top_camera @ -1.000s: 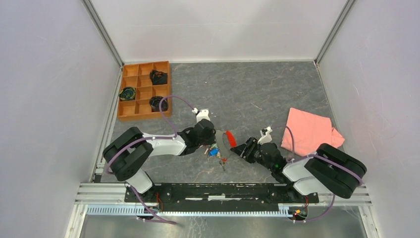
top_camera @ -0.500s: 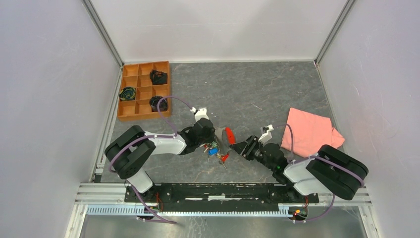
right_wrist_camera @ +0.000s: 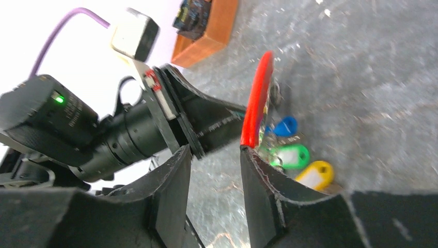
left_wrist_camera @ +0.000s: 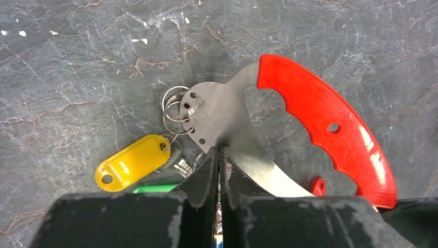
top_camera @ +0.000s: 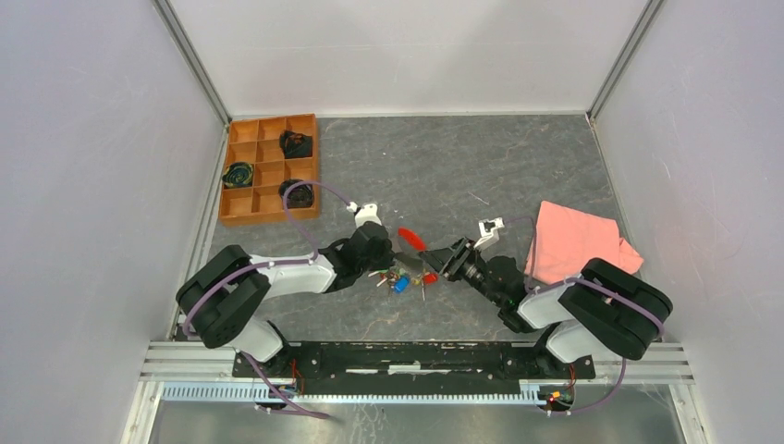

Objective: Remove the keys from the keyring
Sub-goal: Pick up the keyring from the center of the board.

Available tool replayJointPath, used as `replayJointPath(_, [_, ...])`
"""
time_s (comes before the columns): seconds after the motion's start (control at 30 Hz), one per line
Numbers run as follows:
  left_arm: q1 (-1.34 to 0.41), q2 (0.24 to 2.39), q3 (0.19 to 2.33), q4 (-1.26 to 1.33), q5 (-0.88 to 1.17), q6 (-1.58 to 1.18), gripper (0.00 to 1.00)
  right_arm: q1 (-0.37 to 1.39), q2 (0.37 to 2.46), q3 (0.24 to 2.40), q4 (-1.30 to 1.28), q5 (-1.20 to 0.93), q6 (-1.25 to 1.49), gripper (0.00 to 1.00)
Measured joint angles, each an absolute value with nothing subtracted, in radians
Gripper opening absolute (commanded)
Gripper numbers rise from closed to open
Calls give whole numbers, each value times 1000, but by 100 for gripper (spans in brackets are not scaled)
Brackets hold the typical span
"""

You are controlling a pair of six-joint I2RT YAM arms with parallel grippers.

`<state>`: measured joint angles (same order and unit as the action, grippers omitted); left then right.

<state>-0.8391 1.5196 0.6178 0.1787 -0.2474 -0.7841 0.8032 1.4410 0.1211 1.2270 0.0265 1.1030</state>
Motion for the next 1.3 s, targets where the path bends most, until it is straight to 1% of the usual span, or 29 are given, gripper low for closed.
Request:
replayJointPath(0.07, [-839,1507,609,178,-224,-787,5,805,1457,149,1243,21,1093,38])
replayJointPath(0.13, [-849,1502,602,180,-178,-788,5,814,1486,175,1245,1,1084,34])
replayJointPath(0.3, [-863,1481,587,180,-120,-789,5,847,1526,220,1190,-25,1027,32])
replayJointPath(0.47, [-857,1433,580,173,-107,-793,4,872,1484,254,1042,0,913,37])
replayJointPath(0.53, [-852,1418,578,171,-102,-795,5,873,1435,274,929,31,860,46])
replayJointPath(0.67, [-841,1392,576,154,-103,-794,9,864,1339,299,765,94,794,57])
replayJointPath(0.77, [-817,1372,577,136,-103,-794,12,837,1298,293,688,111,772,61])
replayJointPath(1.03, [-758,1396,613,76,-123,-788,23,734,1269,223,580,81,731,66])
replayJointPath(1.17, [-752,1444,628,76,-133,-786,24,689,1272,222,561,35,706,66])
replayJointPath(1.3, [-752,1505,641,77,-150,-785,22,674,1306,224,594,-28,714,66])
